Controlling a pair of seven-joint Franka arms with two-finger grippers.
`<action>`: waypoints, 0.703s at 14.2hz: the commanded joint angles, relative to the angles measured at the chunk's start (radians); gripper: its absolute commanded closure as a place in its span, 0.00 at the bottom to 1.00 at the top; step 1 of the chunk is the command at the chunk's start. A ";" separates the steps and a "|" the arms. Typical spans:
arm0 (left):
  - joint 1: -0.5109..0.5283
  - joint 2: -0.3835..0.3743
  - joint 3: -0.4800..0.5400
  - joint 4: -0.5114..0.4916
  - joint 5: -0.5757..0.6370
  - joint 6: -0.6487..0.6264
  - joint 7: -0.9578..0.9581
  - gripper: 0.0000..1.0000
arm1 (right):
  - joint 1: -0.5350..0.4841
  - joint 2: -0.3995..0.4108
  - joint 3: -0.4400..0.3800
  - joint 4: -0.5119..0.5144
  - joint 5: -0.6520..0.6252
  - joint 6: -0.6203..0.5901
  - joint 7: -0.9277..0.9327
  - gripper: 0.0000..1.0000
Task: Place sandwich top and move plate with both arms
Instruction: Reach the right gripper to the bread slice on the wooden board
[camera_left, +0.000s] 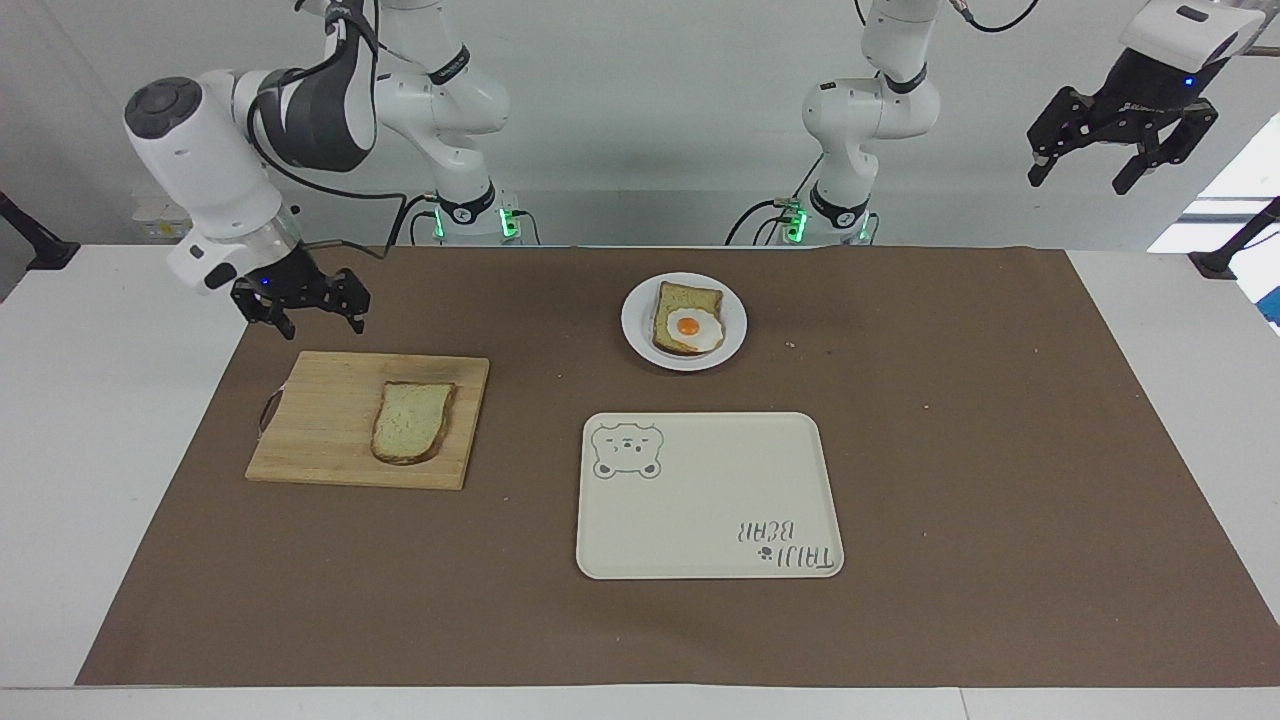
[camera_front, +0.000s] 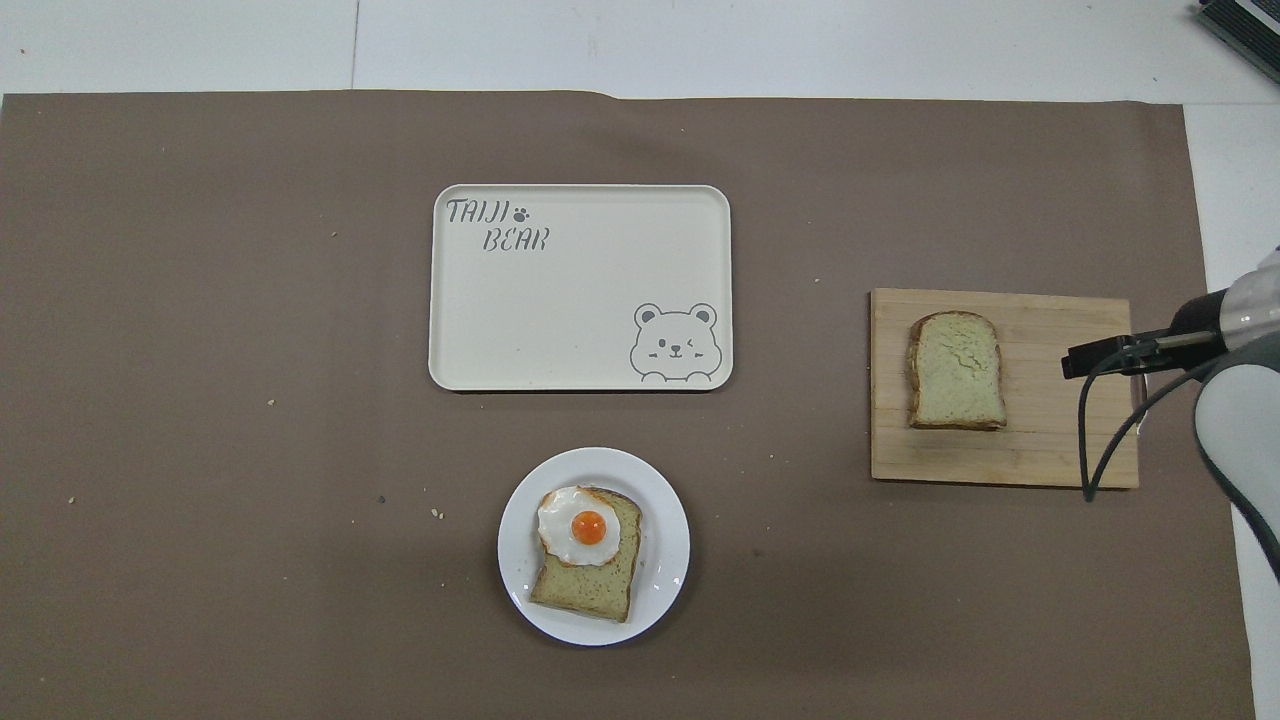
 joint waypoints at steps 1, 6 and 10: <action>0.005 -0.027 -0.001 -0.032 -0.008 -0.003 -0.011 0.00 | -0.037 0.041 0.009 -0.043 0.068 0.100 -0.078 0.00; 0.005 -0.027 -0.001 -0.032 -0.008 -0.003 -0.011 0.00 | -0.041 0.110 0.009 -0.065 0.144 0.152 -0.130 0.00; 0.005 -0.027 -0.001 -0.032 -0.008 -0.003 -0.011 0.00 | -0.033 0.141 0.009 -0.140 0.148 0.275 -0.136 0.00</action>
